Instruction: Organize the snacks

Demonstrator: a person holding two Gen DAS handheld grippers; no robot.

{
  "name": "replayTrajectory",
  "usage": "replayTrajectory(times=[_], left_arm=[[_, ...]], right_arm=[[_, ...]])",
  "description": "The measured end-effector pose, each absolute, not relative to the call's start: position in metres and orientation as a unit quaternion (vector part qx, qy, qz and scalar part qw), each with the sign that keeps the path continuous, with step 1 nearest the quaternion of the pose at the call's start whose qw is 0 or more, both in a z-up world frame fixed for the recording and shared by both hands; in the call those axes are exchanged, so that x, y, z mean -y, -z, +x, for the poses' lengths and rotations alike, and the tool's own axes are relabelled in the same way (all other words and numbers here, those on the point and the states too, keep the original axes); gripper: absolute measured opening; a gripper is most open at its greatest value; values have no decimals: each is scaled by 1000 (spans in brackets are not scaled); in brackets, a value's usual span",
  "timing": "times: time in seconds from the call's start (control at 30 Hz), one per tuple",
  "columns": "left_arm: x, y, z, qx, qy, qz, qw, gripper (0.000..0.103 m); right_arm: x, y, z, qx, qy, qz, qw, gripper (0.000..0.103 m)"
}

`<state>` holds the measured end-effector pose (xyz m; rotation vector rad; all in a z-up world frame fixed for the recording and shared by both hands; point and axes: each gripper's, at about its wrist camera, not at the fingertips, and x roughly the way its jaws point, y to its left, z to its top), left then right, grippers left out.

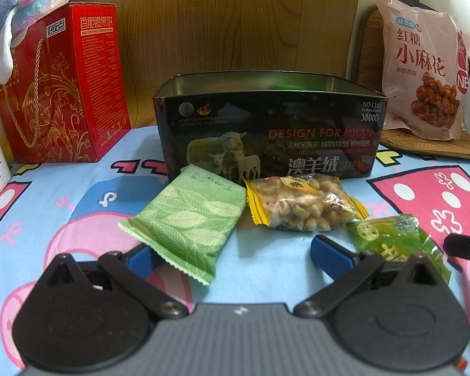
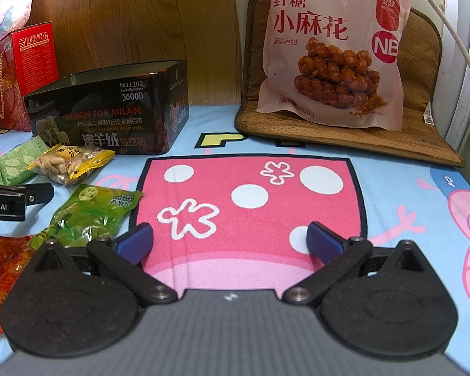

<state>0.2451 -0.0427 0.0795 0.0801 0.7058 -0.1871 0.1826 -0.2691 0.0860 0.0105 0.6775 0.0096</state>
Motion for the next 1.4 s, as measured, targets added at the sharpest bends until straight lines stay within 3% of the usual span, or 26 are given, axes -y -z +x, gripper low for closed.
replayTrajectory(times=[0.73,1.2,1.23,1.33,1.4], left_arm=[[42,-83,220,-363,84,35,927,103],[19,-84,167,-347,132,30,928,103],[14,-86,160,-347,140,20,927,99],[1,-97,149,-352,179,-12,919,80],[-3,-105,145,-360,208,-32,909,73]], right_arm=[[266,-86,179,-333,6,10,943,103],[266,-91,120,-336,-49,29,940,103],[268,-93,115,-333,-69,45,939,103],[267,-102,105,-328,-137,70,932,85],[257,-109,105,-332,-167,56,927,74]])
